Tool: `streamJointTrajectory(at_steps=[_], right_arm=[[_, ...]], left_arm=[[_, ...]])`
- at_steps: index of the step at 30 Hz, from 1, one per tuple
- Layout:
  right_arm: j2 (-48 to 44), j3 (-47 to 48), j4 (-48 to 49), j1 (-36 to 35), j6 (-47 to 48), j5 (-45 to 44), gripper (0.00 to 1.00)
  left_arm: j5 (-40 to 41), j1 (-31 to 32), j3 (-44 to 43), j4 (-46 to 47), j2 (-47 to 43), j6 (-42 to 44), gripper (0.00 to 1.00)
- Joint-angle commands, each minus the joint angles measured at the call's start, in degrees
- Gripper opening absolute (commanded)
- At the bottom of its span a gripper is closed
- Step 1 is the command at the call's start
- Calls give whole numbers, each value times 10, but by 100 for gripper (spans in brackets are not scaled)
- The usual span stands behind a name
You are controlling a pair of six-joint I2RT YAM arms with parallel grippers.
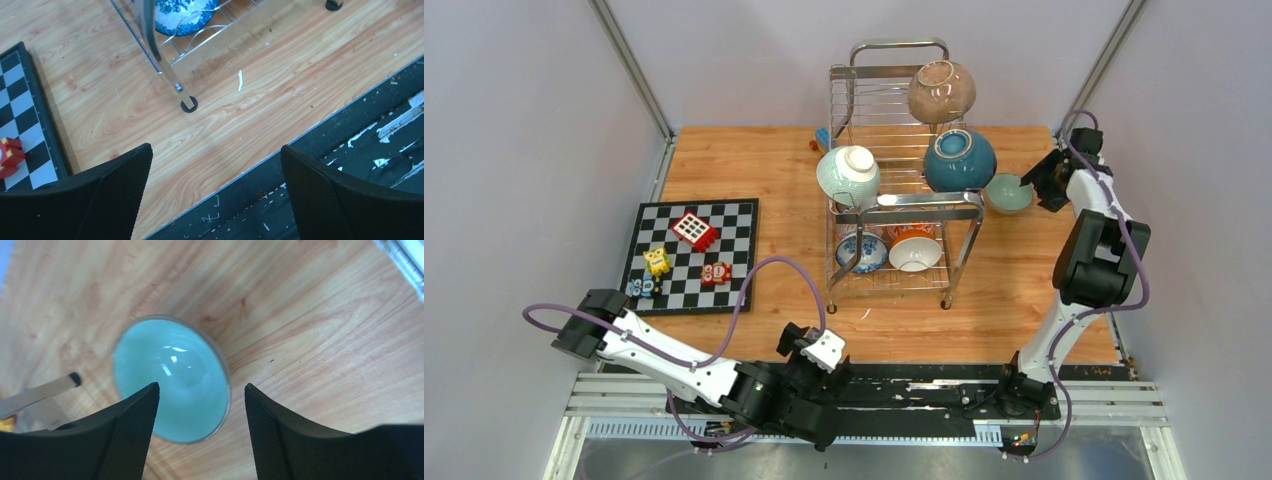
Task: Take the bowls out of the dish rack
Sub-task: Place the bowl at the center of the board, then pick up the bowl from the dish rack.
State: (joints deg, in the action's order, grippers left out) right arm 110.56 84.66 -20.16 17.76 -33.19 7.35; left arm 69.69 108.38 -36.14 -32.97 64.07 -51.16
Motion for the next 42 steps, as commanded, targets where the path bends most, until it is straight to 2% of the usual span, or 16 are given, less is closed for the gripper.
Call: streamJointTrajectory(at_steps=[1,5,10,15,18,21,24,26,31,35,40,42], right_arm=[[-86,70,-64,8,-20,-32,68],[-156,86,-91,-17,-63,-63,69],[-253,74,-121,-88,-76,-155,68],[-383,38,-129,-94,-81,-105,69],[-493,-22,-125,-101,-72,-84,72],[-606,-91,-109,-115,-78,-25,79],[-683,-147,-101,-148,-81,36,92],[-729,-176,-105,-163,-82,69,96],[-857,-225,-107,-206,-81,81,95],[-926,-241,-136,-230,-62,73,94],[-1016,-291,-178,-234,-42,61,93],[-1044,-313,-196,-234,-46,58,93]], left_arm=[[38,-5,-42,-79,6,-78,100],[50,-5,-70,-62,5,-28,100],[43,-8,-98,-27,-33,53,100],[-2,-34,-100,35,-101,140,100],[0,-45,-96,56,-141,172,100],[-13,-68,-87,62,-180,178,100],[-45,-95,-71,72,-229,191,100],[-66,-115,-58,80,-258,197,100],[-102,-166,-41,84,-313,205,100],[-141,-207,-58,139,-351,274,100],[-192,-255,-118,183,-333,352,100],[-238,-291,-144,192,-313,363,100]])
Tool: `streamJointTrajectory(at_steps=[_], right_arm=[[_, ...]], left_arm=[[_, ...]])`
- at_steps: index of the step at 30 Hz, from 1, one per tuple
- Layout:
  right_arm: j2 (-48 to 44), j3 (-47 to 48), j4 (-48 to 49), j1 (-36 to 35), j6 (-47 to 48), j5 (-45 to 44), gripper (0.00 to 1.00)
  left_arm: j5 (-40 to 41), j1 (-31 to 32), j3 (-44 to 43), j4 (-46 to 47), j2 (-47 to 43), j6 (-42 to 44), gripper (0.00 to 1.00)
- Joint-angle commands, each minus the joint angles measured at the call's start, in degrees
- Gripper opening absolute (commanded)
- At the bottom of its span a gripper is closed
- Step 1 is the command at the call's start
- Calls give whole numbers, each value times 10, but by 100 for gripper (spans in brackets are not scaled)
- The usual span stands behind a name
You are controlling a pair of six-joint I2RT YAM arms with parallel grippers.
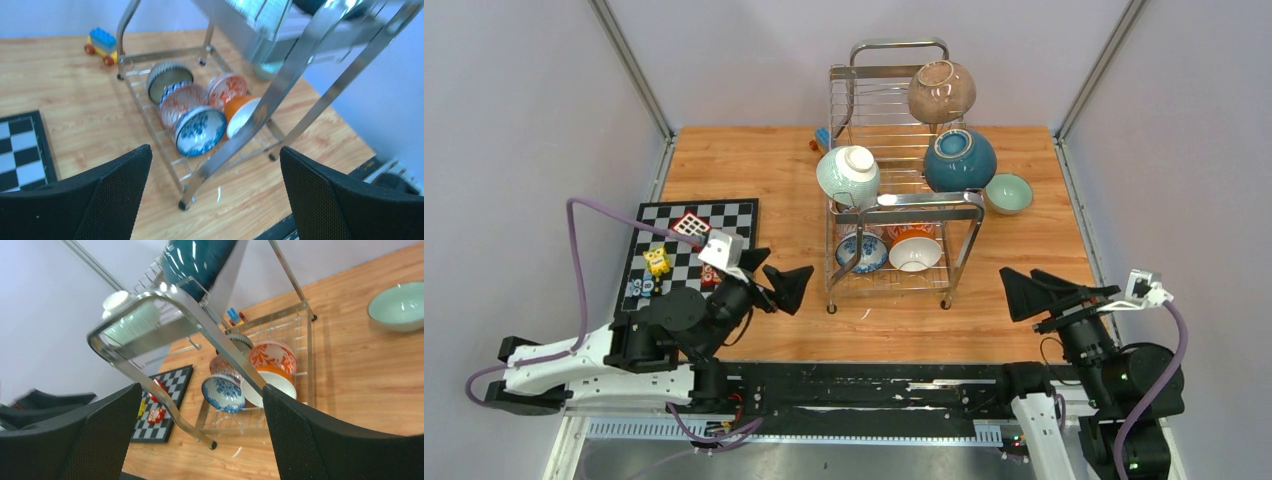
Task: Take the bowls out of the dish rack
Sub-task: Pick up the bowl from the dish rack.
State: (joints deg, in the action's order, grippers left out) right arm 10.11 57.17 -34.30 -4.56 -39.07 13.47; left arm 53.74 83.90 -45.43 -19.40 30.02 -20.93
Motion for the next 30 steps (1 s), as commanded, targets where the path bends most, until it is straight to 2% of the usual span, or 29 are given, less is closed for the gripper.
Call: streamJointTrajectory(at_steps=[1,6,11,14,20,24,30], right_arm=[[-54,-49,-59,-11,10,5,92],[-93,-80,-106,-11,13,30,91],[-99,-83,-168,-11,40,56,90],[-99,-95,-170,-11,36,68,89],[-99,-100,-151,-12,26,76,88],[-99,-104,-149,-16,25,77,88],[-99,-119,-136,-17,20,80,88]], left_arm=[[-107,-79,-64,62,37,58,100],[-264,-240,-127,68,84,2,100],[-435,-404,-156,112,108,-111,100],[-555,-481,-143,184,135,-214,100],[-718,-613,-40,395,170,-454,97],[-773,-666,43,556,192,-608,94],[-807,-671,73,649,226,-654,92]])
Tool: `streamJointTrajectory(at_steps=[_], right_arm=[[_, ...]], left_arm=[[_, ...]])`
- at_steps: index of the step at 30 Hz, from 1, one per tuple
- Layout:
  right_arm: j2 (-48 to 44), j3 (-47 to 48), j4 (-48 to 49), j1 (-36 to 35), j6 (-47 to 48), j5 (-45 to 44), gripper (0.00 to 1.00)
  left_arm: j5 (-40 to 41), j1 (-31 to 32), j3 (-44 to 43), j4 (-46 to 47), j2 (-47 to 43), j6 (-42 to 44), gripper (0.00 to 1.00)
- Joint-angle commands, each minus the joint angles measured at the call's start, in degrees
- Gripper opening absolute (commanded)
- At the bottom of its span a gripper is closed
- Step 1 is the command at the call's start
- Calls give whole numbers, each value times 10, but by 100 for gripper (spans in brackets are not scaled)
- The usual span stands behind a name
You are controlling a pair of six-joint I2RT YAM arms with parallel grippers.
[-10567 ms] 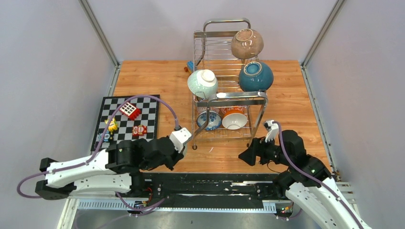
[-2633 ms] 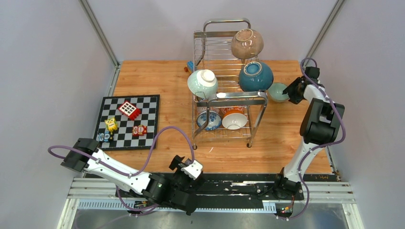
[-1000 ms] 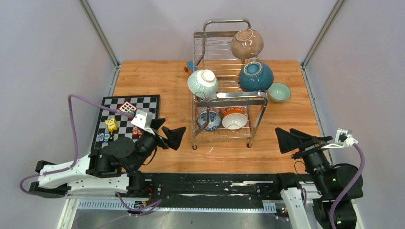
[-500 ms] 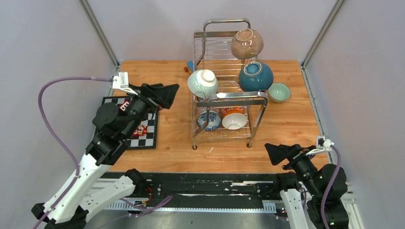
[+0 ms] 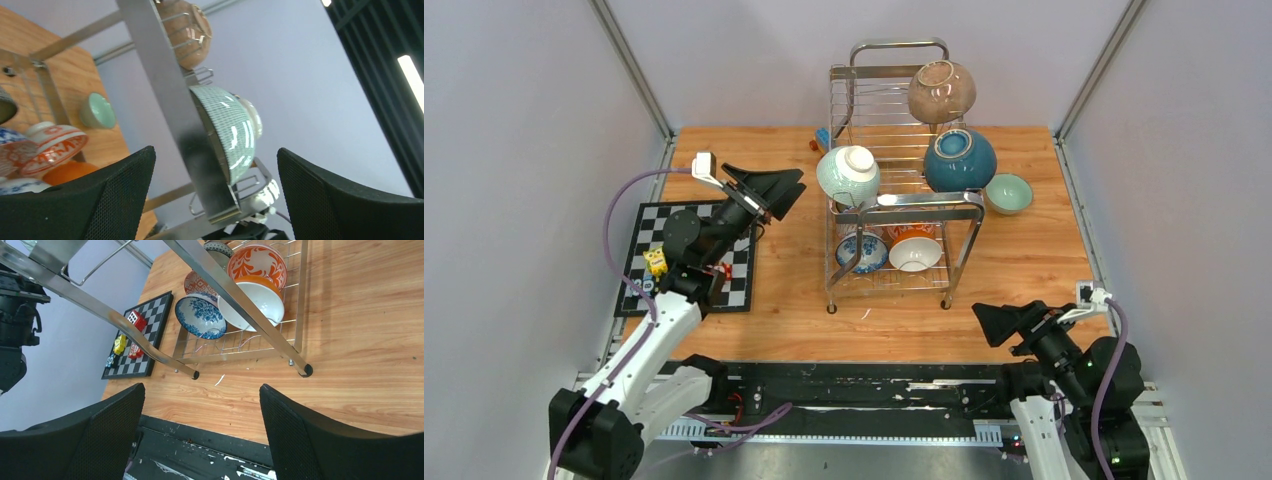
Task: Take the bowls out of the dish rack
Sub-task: Pick up the bowl from the dish rack.
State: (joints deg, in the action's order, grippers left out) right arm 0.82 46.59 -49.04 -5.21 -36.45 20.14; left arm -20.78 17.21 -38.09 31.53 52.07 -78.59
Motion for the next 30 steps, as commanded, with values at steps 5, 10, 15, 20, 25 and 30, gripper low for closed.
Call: streamJointTrajectory(at_steps=[5,10,15,20,25,30], right_arm=[[-6,-26,22,-10,-9,14,88],[-6,-25,25,-10,-9,7,88],[-6,-19,24,-10,-3,-1,88],[-6,-20,23,-10,-2,-5,87],[-6,-21,23,-10,0,-10,86],[-6,-21,23,-10,1,-15,84]], left_arm=[[-95,-4,-15,192,38,-88,93],[-117,-4,-23,207,62,-87,93],[-118,-4,-15,210,76,-81,92],[-127,-4,-16,268,106,-117,89],[-142,-3,-25,318,132,-142,84],[-145,-3,-28,333,143,-143,76]])
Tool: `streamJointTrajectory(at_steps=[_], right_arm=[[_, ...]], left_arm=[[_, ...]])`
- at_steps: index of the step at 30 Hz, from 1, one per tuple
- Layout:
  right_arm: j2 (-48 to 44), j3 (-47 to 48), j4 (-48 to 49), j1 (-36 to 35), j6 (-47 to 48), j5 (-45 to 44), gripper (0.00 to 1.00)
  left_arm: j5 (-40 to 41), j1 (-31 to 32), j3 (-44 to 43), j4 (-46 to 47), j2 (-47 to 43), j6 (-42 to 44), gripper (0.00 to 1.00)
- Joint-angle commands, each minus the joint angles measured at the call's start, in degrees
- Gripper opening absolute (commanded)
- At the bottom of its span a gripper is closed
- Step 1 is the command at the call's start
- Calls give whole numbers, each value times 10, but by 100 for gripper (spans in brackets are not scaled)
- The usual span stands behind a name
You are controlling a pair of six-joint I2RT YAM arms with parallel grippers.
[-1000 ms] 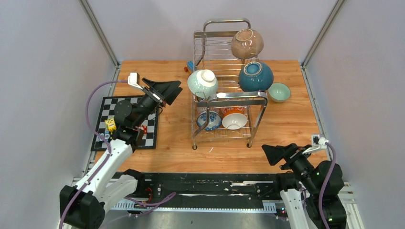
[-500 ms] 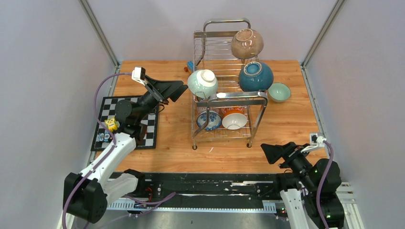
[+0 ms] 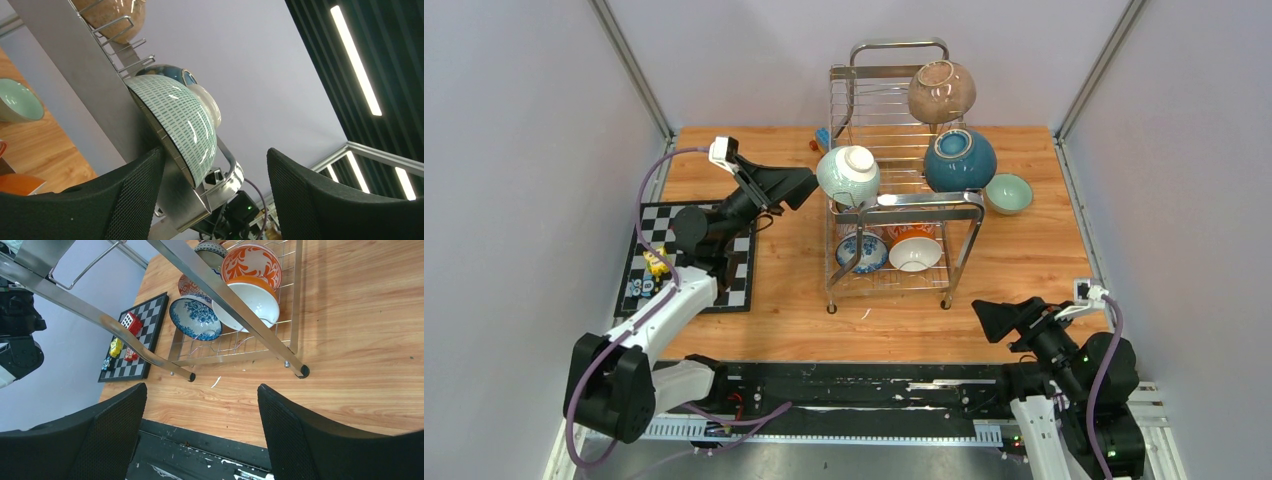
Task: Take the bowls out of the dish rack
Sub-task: Pick up the bowl from the dish rack.
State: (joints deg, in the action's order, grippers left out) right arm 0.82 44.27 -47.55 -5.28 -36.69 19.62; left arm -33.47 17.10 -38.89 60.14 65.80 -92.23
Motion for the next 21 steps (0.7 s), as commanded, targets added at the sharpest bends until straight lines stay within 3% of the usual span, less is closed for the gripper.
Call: streamJointTrajectory(at_steps=[1,21], right_arm=[[-6,2,9,-10,3,-11,84],[-6,-16,17,-10,-2,-14,81]], left_arm=[[-20,-2,-20,53,10,-9,75],[-30,27,-56,197,103,-77,61]])
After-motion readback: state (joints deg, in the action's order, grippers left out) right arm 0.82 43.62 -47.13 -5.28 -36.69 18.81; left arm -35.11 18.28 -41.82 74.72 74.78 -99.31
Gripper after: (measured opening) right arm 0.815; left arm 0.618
